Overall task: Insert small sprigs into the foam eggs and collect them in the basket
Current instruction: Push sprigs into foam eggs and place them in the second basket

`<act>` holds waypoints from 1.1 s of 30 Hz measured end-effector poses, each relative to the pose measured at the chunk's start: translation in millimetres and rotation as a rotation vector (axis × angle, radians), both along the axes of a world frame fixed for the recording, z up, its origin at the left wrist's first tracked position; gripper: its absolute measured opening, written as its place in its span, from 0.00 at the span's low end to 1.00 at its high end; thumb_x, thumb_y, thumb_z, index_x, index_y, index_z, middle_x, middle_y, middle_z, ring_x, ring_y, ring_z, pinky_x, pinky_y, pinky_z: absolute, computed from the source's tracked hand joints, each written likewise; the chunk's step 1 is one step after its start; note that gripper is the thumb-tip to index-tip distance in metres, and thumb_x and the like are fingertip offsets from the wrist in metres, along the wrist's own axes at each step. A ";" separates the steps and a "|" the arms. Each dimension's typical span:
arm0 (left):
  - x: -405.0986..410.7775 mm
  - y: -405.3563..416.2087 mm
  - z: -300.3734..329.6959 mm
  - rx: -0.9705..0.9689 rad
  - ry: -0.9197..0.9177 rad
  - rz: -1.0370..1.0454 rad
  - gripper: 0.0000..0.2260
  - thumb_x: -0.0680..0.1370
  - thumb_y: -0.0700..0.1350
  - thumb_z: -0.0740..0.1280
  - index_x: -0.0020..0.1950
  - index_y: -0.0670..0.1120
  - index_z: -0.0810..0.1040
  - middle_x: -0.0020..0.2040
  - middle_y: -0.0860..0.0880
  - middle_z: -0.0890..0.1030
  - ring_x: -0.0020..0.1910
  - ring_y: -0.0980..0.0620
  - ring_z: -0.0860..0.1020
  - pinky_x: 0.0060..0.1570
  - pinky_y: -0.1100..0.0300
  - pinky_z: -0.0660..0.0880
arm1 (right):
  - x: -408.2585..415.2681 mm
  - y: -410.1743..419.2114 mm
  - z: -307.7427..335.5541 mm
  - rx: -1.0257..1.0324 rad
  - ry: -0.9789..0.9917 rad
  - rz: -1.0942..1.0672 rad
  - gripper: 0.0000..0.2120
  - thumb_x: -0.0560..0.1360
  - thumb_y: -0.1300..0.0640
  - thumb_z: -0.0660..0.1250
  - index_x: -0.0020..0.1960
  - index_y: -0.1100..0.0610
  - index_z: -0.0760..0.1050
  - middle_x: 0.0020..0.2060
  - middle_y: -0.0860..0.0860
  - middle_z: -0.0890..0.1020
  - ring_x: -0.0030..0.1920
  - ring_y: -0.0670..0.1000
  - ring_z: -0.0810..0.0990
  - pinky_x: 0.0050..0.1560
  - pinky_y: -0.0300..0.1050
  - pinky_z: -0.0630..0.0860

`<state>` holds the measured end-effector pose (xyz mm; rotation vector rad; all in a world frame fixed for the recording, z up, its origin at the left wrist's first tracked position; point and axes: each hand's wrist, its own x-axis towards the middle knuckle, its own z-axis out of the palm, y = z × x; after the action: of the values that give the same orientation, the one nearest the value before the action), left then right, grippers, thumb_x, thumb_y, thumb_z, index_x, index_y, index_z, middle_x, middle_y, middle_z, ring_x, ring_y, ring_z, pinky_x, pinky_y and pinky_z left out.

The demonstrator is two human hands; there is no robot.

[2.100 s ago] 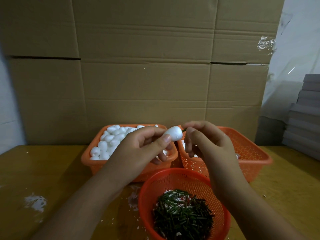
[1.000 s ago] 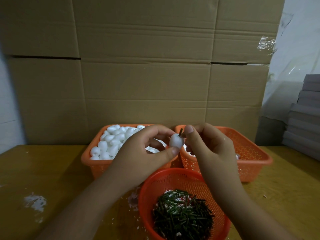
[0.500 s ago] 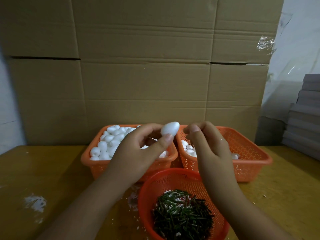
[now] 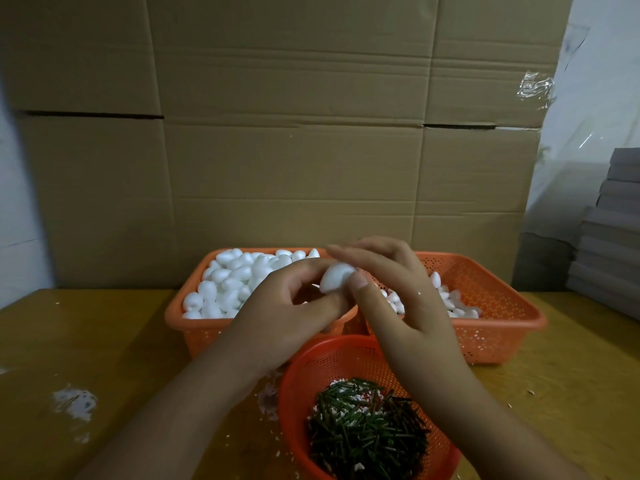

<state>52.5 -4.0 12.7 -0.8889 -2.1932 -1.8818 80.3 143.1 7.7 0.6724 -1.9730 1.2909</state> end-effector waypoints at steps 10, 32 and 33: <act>-5.1 -3.2 -4.0 -0.008 0.185 0.143 0.10 0.72 0.51 0.72 0.53 0.59 0.81 0.49 0.59 0.83 0.49 0.60 0.81 0.47 0.60 0.80 | -5.4 3.0 1.9 -0.343 -0.265 0.082 0.10 0.72 0.51 0.64 0.44 0.56 0.78 0.35 0.46 0.80 0.38 0.42 0.78 0.42 0.34 0.74; -5.8 -3.7 -4.6 -0.149 0.352 0.408 0.22 0.74 0.42 0.73 0.61 0.65 0.74 0.49 0.62 0.79 0.46 0.60 0.80 0.46 0.62 0.76 | -5.7 4.8 1.9 -0.341 -0.227 0.035 0.07 0.75 0.59 0.69 0.39 0.53 0.81 0.33 0.56 0.78 0.34 0.45 0.74 0.35 0.35 0.71; -6.0 -4.1 -4.1 -0.142 0.306 0.380 0.22 0.74 0.41 0.72 0.60 0.65 0.74 0.49 0.62 0.79 0.45 0.60 0.80 0.45 0.64 0.76 | -5.6 5.1 2.0 -0.351 -0.220 0.037 0.07 0.75 0.60 0.69 0.39 0.53 0.81 0.34 0.57 0.79 0.34 0.45 0.75 0.35 0.35 0.72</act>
<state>46.5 -8.1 8.6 -0.6653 -2.1389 -1.3384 74.7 148.2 9.8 0.4102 -1.8373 1.7422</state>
